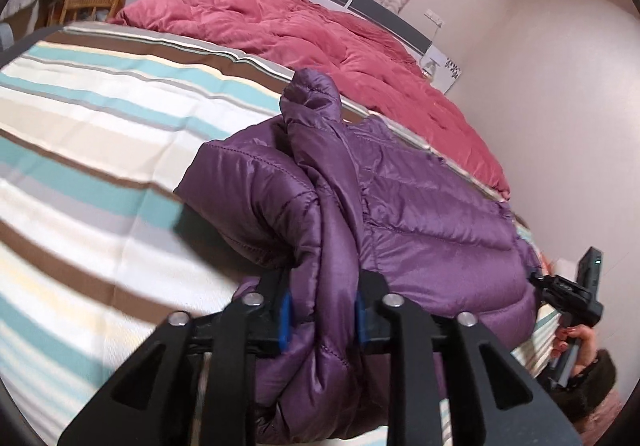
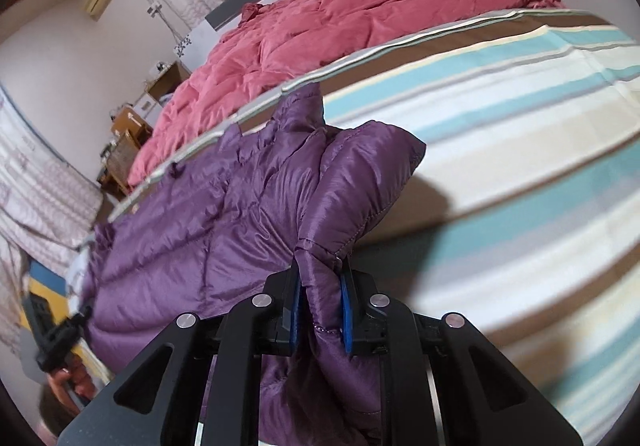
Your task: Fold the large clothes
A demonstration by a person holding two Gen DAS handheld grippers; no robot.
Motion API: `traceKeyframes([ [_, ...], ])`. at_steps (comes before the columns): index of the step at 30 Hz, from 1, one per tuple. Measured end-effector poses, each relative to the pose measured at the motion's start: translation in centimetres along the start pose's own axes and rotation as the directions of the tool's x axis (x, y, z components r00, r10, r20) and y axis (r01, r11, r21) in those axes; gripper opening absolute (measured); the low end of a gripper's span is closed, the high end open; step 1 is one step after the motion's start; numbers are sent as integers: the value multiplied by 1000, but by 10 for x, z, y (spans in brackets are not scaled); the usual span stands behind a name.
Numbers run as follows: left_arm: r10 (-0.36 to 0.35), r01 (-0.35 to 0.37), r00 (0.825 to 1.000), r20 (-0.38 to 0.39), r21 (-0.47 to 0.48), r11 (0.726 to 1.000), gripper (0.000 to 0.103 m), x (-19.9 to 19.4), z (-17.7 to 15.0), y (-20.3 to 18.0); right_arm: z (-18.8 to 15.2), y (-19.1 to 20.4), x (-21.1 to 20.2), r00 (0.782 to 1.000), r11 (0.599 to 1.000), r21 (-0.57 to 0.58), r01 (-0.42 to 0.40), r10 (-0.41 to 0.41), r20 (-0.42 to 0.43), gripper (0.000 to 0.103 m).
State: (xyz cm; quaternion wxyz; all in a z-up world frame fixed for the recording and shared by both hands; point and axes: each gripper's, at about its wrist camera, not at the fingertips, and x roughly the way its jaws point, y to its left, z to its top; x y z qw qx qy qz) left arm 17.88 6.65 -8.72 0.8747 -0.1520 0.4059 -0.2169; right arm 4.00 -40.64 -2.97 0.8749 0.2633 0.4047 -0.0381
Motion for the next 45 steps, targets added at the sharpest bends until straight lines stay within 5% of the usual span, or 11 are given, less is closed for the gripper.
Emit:
traceKeyframes([
  [4, 19, -19, 999, 43, -11, 1000, 58, -7, -10, -1, -16, -7, -6, 999, 1000, 16, 18, -18, 28, 32],
  [7, 39, -36, 996, 75, -38, 999, 61, -18, -10, -3, -14, -9, -20, 995, 998, 35, 57, -59, 85, 36],
  [13, 170, -173, 961, 219, -3, 985, 61, -48, 9, -26, 6, 10, -37, 976, 995, -11, 94, -90, 197, 37],
  [18, 109, -121, 991, 77, 171, 978, 62, -2, 26, -78, 22, 58, 6, 998, 991, -134, 15, -6, 67, 37],
  [21, 136, -132, 991, 2, 248, 960, 62, 34, 30, -103, 25, 90, 41, 999, 973, -231, 21, -29, -28, 37],
  [22, 156, -140, 987, -40, 269, 953, 57, 47, 29, -110, 25, 96, 52, 997, 969, -247, 23, -40, -63, 37],
  [24, 188, -155, 978, -91, 289, 945, 26, 71, 25, -118, 23, 104, 73, 992, 958, -278, 64, -92, -89, 33],
  [25, 206, -167, 973, -100, 304, 938, 16, 77, 24, -123, 22, 106, 80, 990, 952, -298, 76, -109, -94, 11],
  [27, 210, -163, 972, -108, 337, 927, 2, 80, 24, -133, 22, 110, 86, 988, 943, -324, 74, -114, -107, 1],
  [36, 258, -211, 963, -79, 374, 903, 1, 103, 39, -134, 37, 102, 92, 996, 949, -312, 56, -75, -51, 1],
  [45, 193, -174, 981, -33, 301, 938, 1, 122, 25, -111, 23, 87, 116, 995, 950, -296, 95, -96, 10, 0],
])
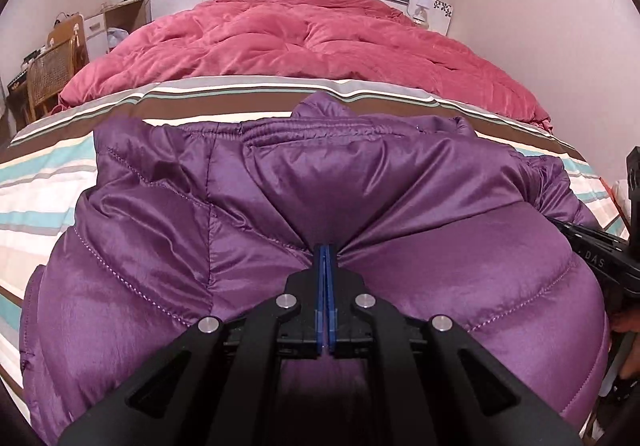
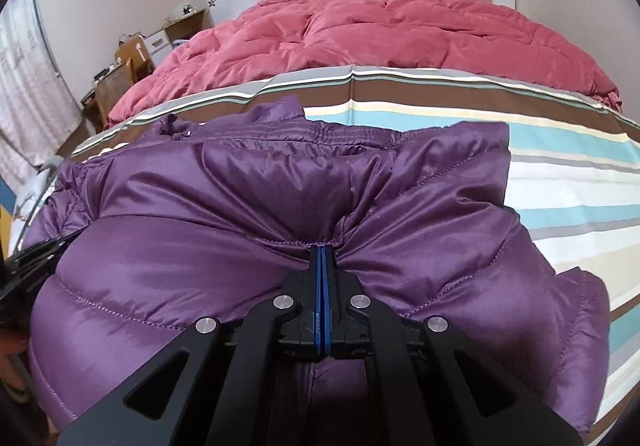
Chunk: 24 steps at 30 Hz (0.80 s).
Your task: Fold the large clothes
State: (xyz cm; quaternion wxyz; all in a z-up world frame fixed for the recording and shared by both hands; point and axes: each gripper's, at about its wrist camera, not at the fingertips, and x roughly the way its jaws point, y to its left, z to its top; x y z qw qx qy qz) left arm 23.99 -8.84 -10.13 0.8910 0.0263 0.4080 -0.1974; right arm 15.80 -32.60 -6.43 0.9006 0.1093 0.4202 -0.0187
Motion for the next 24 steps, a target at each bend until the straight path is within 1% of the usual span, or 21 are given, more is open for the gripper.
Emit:
traceKeyframes([
  [2, 0, 0, 1000, 0, -1, 1000, 1, 1, 0, 0, 0, -1, 1, 1000, 1000, 7, -7, 7, 2, 0],
  [5, 40, -39, 999, -10, 15, 999, 2, -4, 3, -5, -1, -1, 0, 1000, 1000, 7, -8, 8, 6, 0],
  [6, 54, -54, 998, -24, 4, 999, 3, -9, 6, -8, -1, -2, 0, 1000, 1000, 8, -8, 8, 8, 0],
  [7, 51, -51, 998, -30, -18, 999, 12, -13, 10, -9, -1, -2, -1, 1000, 1000, 8, -7, 7, 10, 0],
  [8, 43, -44, 999, -28, -42, 998, 39, -16, 14, -9, 0, -1, -1, 1000, 1000, 7, -6, 6, 11, 0],
  [9, 37, -38, 999, -11, -76, 996, 56, -23, 20, -9, 0, -1, -1, 1000, 1000, 6, -5, 5, 13, 0],
  [10, 44, -43, 999, 9, -89, 995, 75, -27, 27, -11, -1, -1, -2, 1000, 1000, 5, -3, 3, 14, 0],
  [12, 97, -95, 994, 39, -57, 994, 75, -28, 40, -19, 0, -1, -2, 1000, 1000, 5, -3, 3, 15, 0],
  [13, 151, -150, 988, 42, -23, 988, 76, -23, 44, -23, 0, -1, -2, 1000, 1000, 5, -4, 4, 16, 0],
  [14, 201, -201, 979, 33, 6, 980, 77, -14, 47, -26, 0, -1, -2, 1000, 1000, 6, -5, 5, 16, 0],
  [15, 234, -234, 972, 8, 21, 972, 78, -3, 46, -24, 0, -1, -1, 1000, 1000, 7, -6, 6, 16, 0],
  [16, 242, -242, 970, -31, 22, 970, 80, 10, 44, -20, 0, -1, -1, 1000, 1000, 7, -6, 6, 17, 0],
  [17, 227, -227, 972, -57, 11, 974, 82, 19, 40, -16, 0, -1, -2, 1000, 1000, 8, -6, 6, 18, 0],
  [18, 202, -203, 979, -36, -19, 979, 82, 23, 35, -10, 0, -1, -2, 1000, 1000, 8, -7, 7, 20, 0],
  [19, 205, -205, 979, -22, -22, 978, 82, 23, 32, -10, 0, -1, -2, 1000, 1000, 7, -6, 5, 22, 0],
  [22, 245, -245, 969, -14, 10, 969, 82, 26, 30, -17, 0, 1, -2, 1000, 1000, -2, 7, -7, 22, 0],
  [24, 240, -240, 971, -14, 6, 971, 82, 25, 29, -18, 2, 5, -4, 1000, 999, -17, 27, -27, 12, 0],
])
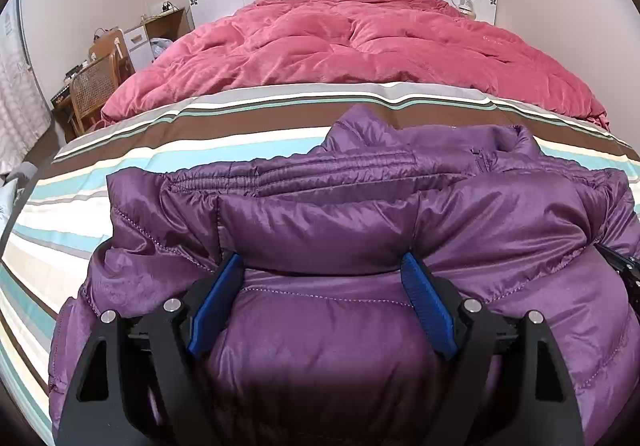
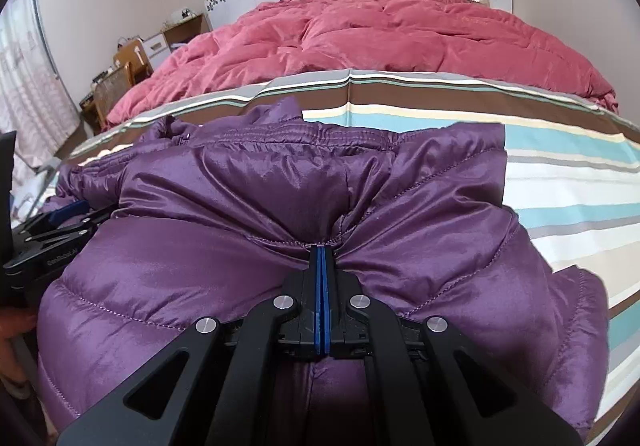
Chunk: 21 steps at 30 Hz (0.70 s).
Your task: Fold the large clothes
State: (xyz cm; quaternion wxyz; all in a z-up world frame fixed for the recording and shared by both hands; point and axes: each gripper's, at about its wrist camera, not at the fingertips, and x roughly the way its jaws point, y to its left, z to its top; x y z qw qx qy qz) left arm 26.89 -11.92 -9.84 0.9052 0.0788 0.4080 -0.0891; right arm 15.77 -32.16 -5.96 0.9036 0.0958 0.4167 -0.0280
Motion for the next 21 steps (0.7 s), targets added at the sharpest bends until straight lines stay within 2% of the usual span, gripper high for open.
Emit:
traceKeyframes([
  [2, -8, 8, 1000, 1, -6, 1000, 82, 0, -1, 0, 7, 3, -6, 1000, 1000, 5, 8, -8, -22, 0],
  [4, -13, 13, 1000, 2, -10, 1000, 82, -1, -2, 1, 19, 2, -15, 1000, 999, 43, -30, 30, 4, 0],
  [7, -18, 18, 1000, 2, -13, 1000, 82, -1, -2, 2, 36, 7, -12, 998, 999, 9, 53, -53, 37, 0],
  [10, -53, 53, 999, -1, -38, 998, 83, 1, -2, 10, 42, 0, 13, 997, 997, 13, 81, -81, -14, 0],
  [13, -96, 96, 995, -4, -71, 993, 83, 6, -2, 17, 32, -13, 26, 1000, 997, 67, 28, -28, 5, 0],
  [16, -101, 100, 995, -10, -71, 992, 83, 7, -1, 18, 31, -16, 28, 1000, 996, 87, 5, -6, 12, 0],
  [19, -106, 105, 994, -21, -66, 992, 84, 1, -1, 20, 32, -20, 21, 1000, 994, 108, -20, 19, 10, 0],
  [21, -107, 107, 994, -7, -66, 992, 89, -15, -7, 26, 30, -19, 8, 1000, 992, 123, -9, 7, 17, 0],
])
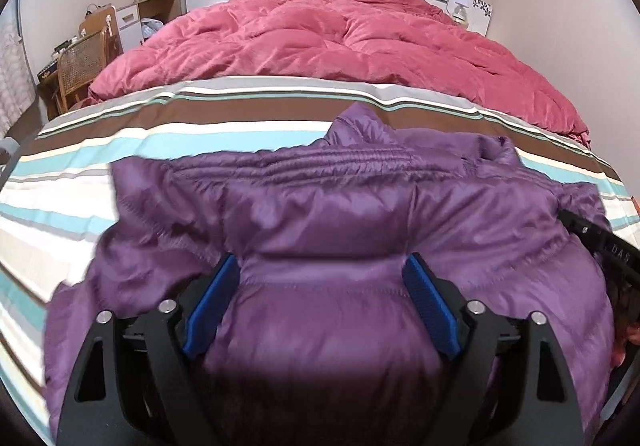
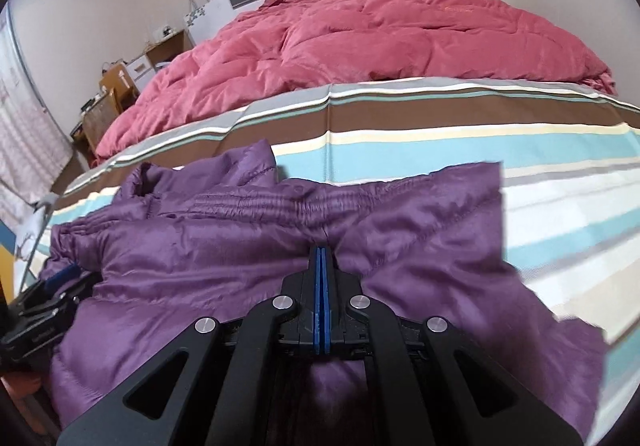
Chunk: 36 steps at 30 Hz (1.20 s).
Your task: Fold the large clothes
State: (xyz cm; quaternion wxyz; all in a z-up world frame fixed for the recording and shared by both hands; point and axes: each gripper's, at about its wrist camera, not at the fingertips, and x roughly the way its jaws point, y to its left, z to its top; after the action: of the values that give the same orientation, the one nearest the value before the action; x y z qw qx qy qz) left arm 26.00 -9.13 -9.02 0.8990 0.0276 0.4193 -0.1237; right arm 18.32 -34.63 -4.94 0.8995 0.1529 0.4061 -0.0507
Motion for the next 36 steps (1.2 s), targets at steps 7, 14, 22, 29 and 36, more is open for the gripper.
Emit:
traceKeyframes([
  [7, 26, -17, 994, 106, -85, 996, 95, -65, -46, 36, -39, 18, -67, 996, 997, 5, -79, 79, 32, 1],
  [14, 90, -62, 989, 117, -225, 972, 94, -96, -92, 81, -81, 57, -110, 983, 981, -91, -169, 174, 50, 1],
  [22, -57, 83, 996, 72, -429, 900, 78, -93, -140, 114, -100, 93, -94, 988, 969, -195, -152, 149, -31, 1],
  [29, -134, 173, 984, 118, -449, 877, 80, -85, -152, 100, -112, 95, -58, 992, 968, -226, -106, 88, -92, 1],
  [36, -190, 244, 969, 158, -485, 840, 82, -79, -145, 93, -116, 93, -59, 993, 971, -217, -104, 90, -73, 1],
])
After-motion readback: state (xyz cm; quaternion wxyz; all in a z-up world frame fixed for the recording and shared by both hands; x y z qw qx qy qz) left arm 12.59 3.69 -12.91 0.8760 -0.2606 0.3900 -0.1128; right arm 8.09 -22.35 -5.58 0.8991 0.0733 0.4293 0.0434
